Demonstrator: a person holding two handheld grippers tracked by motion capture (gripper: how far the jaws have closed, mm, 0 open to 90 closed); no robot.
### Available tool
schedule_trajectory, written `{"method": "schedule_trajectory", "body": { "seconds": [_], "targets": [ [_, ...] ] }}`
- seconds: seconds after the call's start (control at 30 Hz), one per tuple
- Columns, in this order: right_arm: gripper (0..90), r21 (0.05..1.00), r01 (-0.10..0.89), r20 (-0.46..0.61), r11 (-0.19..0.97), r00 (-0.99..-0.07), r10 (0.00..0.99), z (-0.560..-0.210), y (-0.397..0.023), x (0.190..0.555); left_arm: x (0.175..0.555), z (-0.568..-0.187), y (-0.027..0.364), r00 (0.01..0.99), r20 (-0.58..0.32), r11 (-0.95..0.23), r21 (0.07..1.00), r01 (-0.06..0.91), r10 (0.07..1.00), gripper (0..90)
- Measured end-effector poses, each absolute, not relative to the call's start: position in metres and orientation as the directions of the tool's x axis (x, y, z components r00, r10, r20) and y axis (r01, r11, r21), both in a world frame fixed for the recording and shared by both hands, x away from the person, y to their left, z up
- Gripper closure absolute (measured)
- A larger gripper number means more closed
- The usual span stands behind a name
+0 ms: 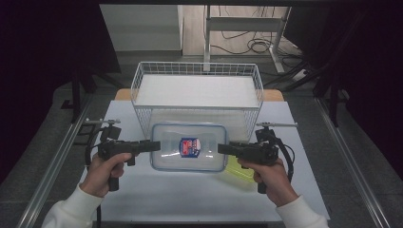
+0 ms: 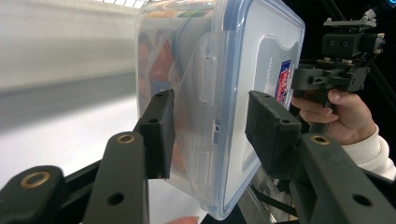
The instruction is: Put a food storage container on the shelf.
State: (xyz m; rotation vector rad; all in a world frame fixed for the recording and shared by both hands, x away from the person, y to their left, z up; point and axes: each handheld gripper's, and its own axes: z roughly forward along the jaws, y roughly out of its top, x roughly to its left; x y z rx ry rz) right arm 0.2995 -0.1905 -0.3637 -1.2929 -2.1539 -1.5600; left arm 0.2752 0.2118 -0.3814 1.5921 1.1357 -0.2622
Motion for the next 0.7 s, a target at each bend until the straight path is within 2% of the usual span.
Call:
{"method": "schedule_trajectory", "body": {
  "seconds": [0.7],
  "targets": [
    [51.7, 0.706, 0.705, 0.568, 0.067, -0.620, 0.541, -0.318, -0.193, 0.344, 0.323, -0.343, 0.210, 0.540, -0.672, 0.080, 0.661, 0.746, 0.507, 53.7]
  ]
}}
